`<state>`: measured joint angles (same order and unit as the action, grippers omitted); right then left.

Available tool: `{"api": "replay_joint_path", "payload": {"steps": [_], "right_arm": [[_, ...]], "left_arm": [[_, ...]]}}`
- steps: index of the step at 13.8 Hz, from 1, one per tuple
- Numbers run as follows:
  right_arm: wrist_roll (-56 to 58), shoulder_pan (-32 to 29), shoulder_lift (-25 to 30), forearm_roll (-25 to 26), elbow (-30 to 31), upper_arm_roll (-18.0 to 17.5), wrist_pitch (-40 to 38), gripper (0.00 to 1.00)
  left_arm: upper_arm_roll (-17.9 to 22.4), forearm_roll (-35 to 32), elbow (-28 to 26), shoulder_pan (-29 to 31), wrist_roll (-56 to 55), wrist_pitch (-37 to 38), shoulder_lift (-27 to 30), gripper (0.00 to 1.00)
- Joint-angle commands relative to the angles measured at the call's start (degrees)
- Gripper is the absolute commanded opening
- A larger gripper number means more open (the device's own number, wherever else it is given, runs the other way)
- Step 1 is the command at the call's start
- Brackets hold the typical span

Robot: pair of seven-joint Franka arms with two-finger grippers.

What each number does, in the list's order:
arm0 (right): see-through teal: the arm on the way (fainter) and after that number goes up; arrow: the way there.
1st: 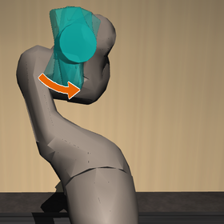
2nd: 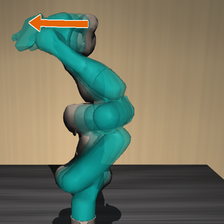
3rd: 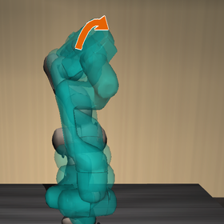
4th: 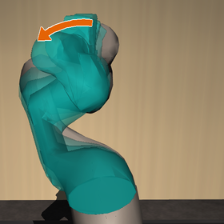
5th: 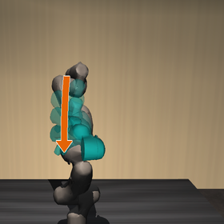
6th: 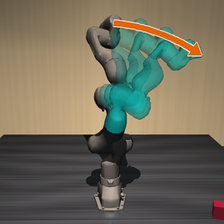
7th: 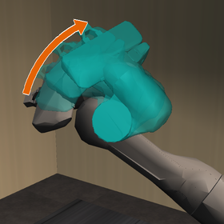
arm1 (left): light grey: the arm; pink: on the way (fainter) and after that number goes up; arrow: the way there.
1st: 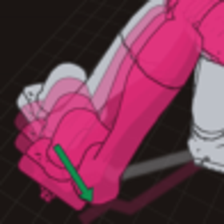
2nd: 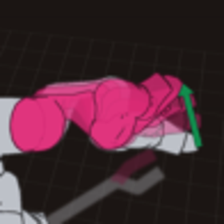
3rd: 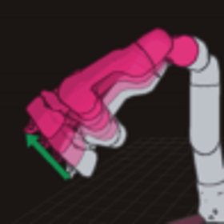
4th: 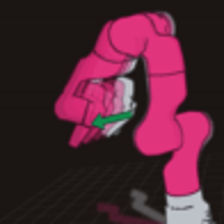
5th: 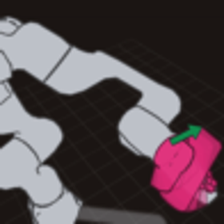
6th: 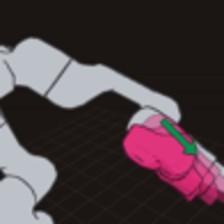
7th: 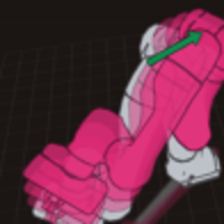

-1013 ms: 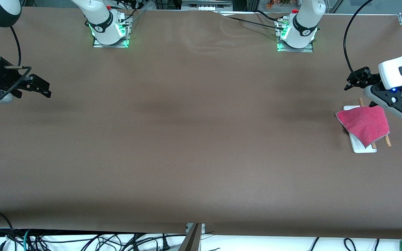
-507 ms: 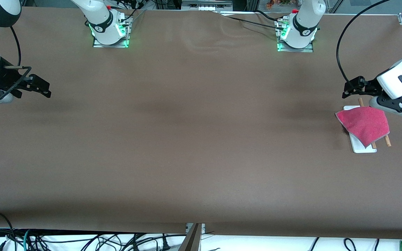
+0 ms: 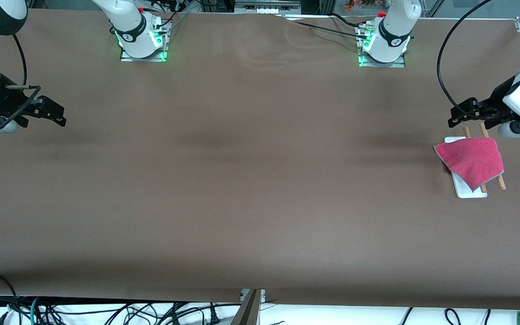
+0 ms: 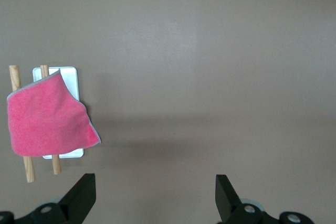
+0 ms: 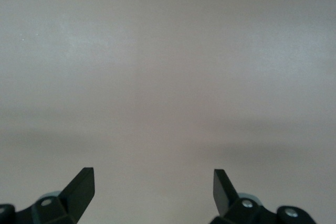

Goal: Pass towel and hang on rack

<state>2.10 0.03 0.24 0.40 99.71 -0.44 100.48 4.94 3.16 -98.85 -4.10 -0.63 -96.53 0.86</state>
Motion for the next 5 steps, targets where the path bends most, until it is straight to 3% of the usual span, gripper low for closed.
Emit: {"api": "replay_joint_path", "payload": {"steps": [1,5], "right_arm": [[1.3,-0.3,-0.4,-0.4,-0.8,0.1,-0.5,1.0],[1.3,-0.3,-0.4,-0.4,-0.8,0.1,-0.5,1.0]], "left_arm": [[-0.2,-2.9,-2.3,0.0,-1.9,-0.9,1.8,1.0],[-0.3,-5.0,-2.5,0.8,-2.8,-1.0,1.7,1.0]]}}
